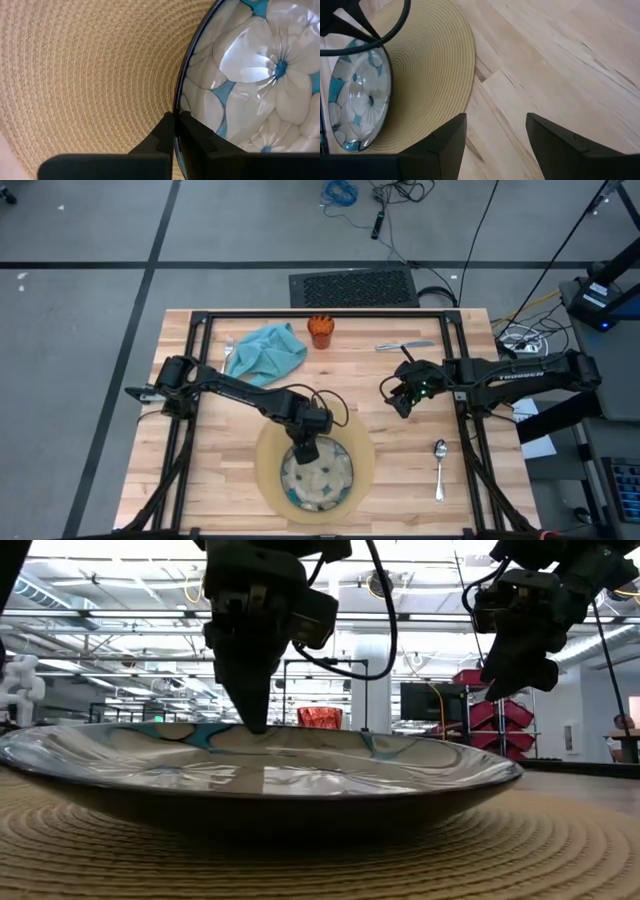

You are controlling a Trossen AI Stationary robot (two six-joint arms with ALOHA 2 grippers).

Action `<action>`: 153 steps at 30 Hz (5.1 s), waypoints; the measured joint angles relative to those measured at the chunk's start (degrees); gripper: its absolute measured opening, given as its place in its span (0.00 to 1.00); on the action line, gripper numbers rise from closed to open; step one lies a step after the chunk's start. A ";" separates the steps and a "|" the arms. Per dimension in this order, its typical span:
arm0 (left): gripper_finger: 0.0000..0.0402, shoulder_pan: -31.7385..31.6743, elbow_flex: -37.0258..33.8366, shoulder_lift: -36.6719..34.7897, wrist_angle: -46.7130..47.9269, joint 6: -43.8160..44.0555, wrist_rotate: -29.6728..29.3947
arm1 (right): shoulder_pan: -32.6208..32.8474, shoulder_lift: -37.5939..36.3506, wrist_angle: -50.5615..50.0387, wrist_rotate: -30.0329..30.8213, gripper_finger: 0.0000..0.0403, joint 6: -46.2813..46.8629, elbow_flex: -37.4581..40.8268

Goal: Set table place
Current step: Put the colored plate on the beige table mat, then fold the blue table napkin

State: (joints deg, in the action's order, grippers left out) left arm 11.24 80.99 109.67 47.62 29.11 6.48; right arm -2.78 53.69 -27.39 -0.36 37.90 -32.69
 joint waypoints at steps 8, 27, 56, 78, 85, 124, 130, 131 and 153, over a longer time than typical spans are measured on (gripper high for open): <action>0.19 0.13 0.00 0.02 0.02 -1.00 -0.58 | -0.01 0.00 0.00 0.02 0.49 -0.12 0.00; 0.28 -1.35 8.25 -10.84 22.36 -2.49 -20.64 | 0.37 0.00 16.71 -0.01 0.49 -0.58 -0.92; 0.28 -4.63 -40.98 -36.08 -11.45 18.71 -55.67 | 1.61 23.10 46.07 6.32 0.49 -16.13 -0.92; 0.28 -13.39 -40.15 -18.24 -18.62 3.40 -48.85 | 1.59 24.68 46.50 6.35 0.49 -13.50 -0.92; 0.18 -15.99 -40.15 -18.14 -17.07 3.46 -46.02 | 1.59 24.68 47.87 6.34 0.49 -13.03 -0.92; 0.43 -25.44 -31.76 -27.28 -8.57 10.98 -43.25 | 1.73 24.63 47.38 3.02 0.49 -11.76 -0.96; 0.44 -25.19 -31.76 -27.30 -6.57 14.11 -39.38 | 1.41 24.63 47.20 3.00 0.49 -12.44 -0.96; 0.45 -25.00 -31.76 -27.30 -6.55 14.11 -38.98 | 1.28 24.63 47.24 3.02 0.49 -12.49 -0.96; 0.26 -24.97 -32.85 -17.54 -6.60 12.14 -41.18 | 1.17 24.63 47.25 3.02 0.49 -10.26 -0.96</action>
State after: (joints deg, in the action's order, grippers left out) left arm -13.72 48.14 92.13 41.02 41.25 -34.70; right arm -1.61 78.32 19.86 2.66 27.64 -33.65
